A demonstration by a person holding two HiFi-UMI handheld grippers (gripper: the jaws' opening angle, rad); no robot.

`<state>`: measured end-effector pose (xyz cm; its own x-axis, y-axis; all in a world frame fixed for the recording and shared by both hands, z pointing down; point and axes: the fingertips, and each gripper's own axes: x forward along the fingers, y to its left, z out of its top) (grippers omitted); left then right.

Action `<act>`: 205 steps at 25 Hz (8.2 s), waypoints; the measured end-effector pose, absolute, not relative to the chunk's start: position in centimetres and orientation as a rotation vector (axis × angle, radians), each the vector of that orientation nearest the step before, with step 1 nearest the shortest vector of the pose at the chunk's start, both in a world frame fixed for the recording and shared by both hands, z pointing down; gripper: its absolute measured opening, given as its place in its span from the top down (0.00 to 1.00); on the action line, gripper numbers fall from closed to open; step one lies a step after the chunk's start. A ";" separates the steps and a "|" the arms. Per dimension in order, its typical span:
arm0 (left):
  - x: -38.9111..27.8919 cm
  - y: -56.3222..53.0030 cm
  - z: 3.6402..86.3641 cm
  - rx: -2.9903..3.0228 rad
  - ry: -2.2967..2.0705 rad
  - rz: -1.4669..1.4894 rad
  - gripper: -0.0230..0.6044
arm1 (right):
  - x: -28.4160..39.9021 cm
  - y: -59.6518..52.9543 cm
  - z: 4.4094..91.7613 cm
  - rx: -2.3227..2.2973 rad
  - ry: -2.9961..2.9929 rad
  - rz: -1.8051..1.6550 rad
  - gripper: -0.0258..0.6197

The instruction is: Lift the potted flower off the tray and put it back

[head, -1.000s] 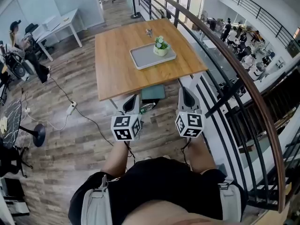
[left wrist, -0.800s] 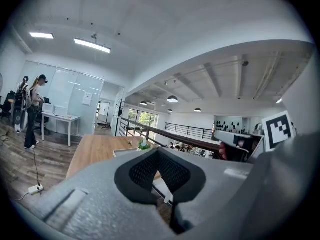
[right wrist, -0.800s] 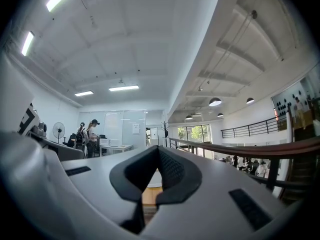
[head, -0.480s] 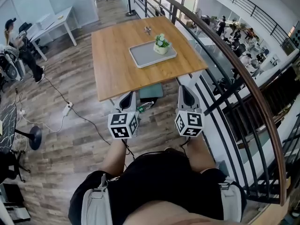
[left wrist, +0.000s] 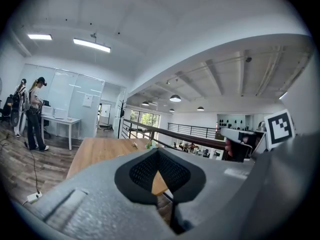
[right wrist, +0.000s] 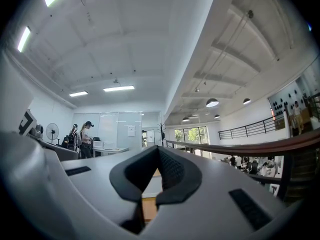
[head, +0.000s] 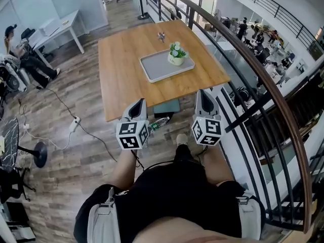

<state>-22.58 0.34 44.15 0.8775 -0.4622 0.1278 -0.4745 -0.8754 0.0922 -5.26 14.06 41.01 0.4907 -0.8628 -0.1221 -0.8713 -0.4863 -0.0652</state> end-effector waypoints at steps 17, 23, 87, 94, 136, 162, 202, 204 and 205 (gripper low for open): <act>3.0 -12.1 43.2 2.898 -0.842 0.204 0.94 | 21.3 -1.6 41.2 -2.529 1.678 0.031 0.96; 4.6 -15.8 43.8 2.833 -0.948 0.246 0.94 | 25.1 -5.9 41.1 -2.471 1.743 0.043 0.96; -3.7 -31.0 47.8 2.544 -1.417 0.424 0.94 | 27.8 -28.2 71.9 -2.312 2.458 -0.770 0.08; -4.7 -31.0 47.6 2.527 -1.450 0.426 0.94 | 27.8 -28.7 73.2 -2.345 2.475 -0.856 0.24; 5.3 -31.5 45.6 2.738 -1.111 0.280 0.94 | 29.1 -24.2 40.9 -2.524 2.022 -0.036 0.27; 5.7 -31.2 45.5 2.745 -1.094 0.304 0.94 | 28.6 -23.8 41.2 -2.490 2.029 -0.065 0.27; -4.7 -31.6 46.1 2.580 -1.410 0.339 0.94 | 23.1 -30.0 70.2 -2.563 2.350 -0.785 0.30; -4.7 -31.6 46.2 2.579 -1.410 0.340 0.94 | 23.0 -30.0 70.9 -2.570 2.360 -0.812 0.30; -4.7 -31.7 46.3 2.578 -1.411 0.341 0.94 | 23.0 -29.9 71.3 -2.574 2.362 -0.826 0.30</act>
